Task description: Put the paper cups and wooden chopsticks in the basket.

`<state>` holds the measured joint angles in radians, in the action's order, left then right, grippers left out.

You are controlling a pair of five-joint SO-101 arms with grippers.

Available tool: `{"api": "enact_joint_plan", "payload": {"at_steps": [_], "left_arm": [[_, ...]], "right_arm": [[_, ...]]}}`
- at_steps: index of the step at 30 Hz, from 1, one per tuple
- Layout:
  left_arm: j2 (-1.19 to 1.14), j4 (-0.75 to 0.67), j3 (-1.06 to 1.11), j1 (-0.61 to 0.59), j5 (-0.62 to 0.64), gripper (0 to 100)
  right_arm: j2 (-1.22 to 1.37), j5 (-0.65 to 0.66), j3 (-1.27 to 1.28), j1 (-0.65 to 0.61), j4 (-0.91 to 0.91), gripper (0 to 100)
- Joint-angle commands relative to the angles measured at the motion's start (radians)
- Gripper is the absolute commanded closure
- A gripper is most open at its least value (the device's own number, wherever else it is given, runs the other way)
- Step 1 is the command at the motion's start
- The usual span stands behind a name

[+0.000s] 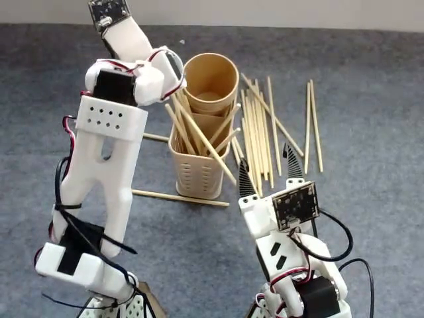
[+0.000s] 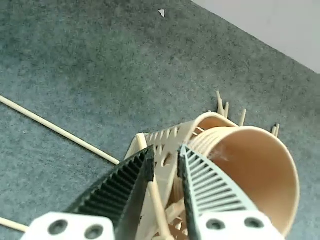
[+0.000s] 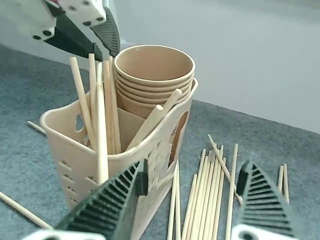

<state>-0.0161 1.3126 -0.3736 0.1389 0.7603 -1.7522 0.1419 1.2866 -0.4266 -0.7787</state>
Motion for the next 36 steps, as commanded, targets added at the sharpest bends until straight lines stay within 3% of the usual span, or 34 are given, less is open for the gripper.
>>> {"api": "enact_joint_plan", "payload": {"at_steps": [1, 12, 19, 25, 30, 33, 36], "left_arm": [[-0.016, -0.006, -0.007, 0.007, 0.014, 88], [0.027, 0.149, -0.028, -0.041, 0.018, 88], [0.102, 0.173, -0.025, -0.051, 0.02, 74], [0.064, 0.153, -0.018, -0.051, 0.014, 91], [0.005, 0.155, -0.019, -0.051, 0.014, 92], [-0.005, 0.147, -0.028, -0.058, 0.012, 99], [-0.005, 0.115, -0.058, -0.085, -0.037, 99]], "right_arm": [[0.012, -0.003, -0.004, 0.012, 0.016, 71.3], [0.012, -0.003, -0.004, 0.01, 0.016, 71.3], [0.012, -0.003, -0.004, 0.01, 0.016, 71.3], [0.012, -0.003, -0.002, 0.01, 0.016, 71.3], [0.012, -0.003, -0.002, 0.01, 0.016, 71.3], [0.012, -0.003, -0.002, 0.01, 0.016, 71.3], [0.012, -0.002, -0.002, 0.013, 0.016, 71.3]]}}
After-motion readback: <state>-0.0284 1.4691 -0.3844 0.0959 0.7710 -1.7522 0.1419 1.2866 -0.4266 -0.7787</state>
